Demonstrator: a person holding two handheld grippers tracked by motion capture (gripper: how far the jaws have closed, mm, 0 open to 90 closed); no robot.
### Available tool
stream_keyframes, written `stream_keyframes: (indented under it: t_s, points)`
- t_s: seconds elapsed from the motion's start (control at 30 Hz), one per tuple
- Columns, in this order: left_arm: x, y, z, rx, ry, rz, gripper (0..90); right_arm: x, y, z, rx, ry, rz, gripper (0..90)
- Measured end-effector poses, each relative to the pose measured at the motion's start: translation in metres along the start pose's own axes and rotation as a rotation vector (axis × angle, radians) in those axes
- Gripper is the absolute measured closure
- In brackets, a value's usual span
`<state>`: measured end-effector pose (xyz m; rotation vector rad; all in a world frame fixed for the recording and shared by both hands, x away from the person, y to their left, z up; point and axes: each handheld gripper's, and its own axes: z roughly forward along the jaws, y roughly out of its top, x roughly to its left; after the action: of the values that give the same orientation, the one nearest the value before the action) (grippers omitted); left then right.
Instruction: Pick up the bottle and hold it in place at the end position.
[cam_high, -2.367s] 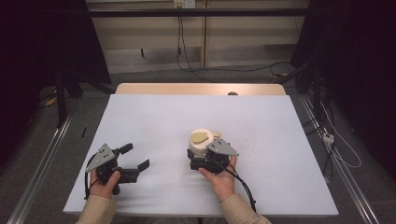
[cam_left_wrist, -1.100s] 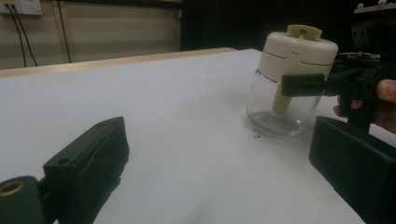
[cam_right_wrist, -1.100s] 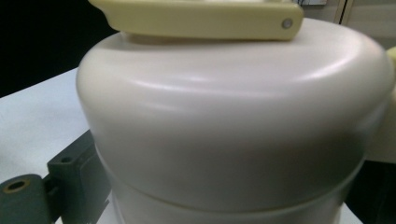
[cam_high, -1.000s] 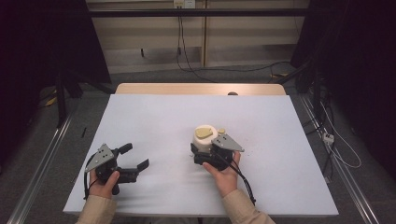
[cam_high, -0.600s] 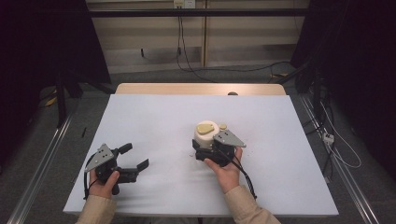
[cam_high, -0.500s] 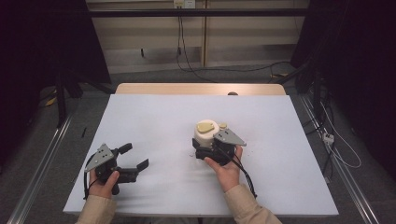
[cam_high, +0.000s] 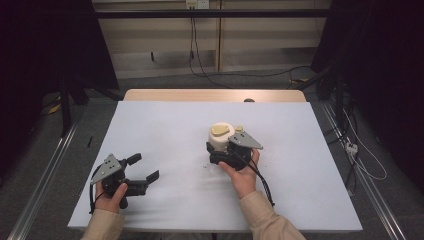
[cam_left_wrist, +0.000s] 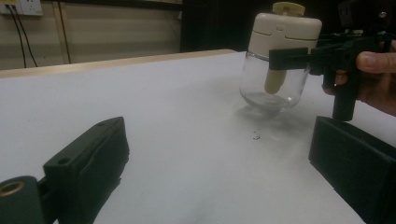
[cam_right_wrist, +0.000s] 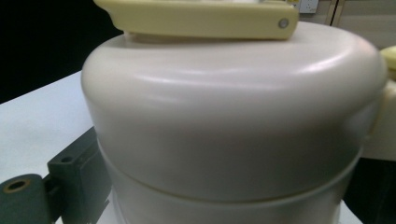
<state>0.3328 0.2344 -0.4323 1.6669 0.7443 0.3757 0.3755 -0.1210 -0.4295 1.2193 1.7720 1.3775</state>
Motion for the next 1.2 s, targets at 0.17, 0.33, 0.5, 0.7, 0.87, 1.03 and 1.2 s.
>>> stream_keyframes:
  t_s: [0.17, 0.33, 0.5, 0.7, 0.87, 1.03, 1.2]
  points:
    - [0.0, 0.0, 0.0, -0.003, 0.004, -0.005, 4.3, -0.003, 0.002, 0.005, 0.003, -0.002, 0.004, 5.6]
    - [0.0, 0.0, 0.0, -0.002, 0.002, -0.007, 4.3, -0.003, 0.001, 0.009, 0.015, -0.007, -0.005, 5.6]
    - [0.001, 0.0, 0.0, -0.003, 0.001, -0.006, 4.3, -0.004, 0.001, 0.014, 0.02, -0.005, -0.004, 5.6]
    - [0.001, 0.0, -0.001, -0.002, 0.001, -0.007, 4.3, -0.005, 0.002, 0.02, 0.02, -0.01, -0.01, 5.6]
    - [0.001, 0.0, 0.0, -0.001, 0.0, -0.008, 4.3, -0.007, 0.003, 0.024, 0.019, -0.01, -0.001, 5.7]
    - [0.001, 0.0, 0.0, -0.002, 0.0, -0.009, 4.4, -0.011, 0.003, 0.028, 0.013, -0.017, 0.008, 5.7]
    - [0.001, -0.001, 0.0, -0.003, -0.001, -0.012, 4.4, -0.013, 0.0, 0.032, 0.019, -0.024, 0.016, 5.7]
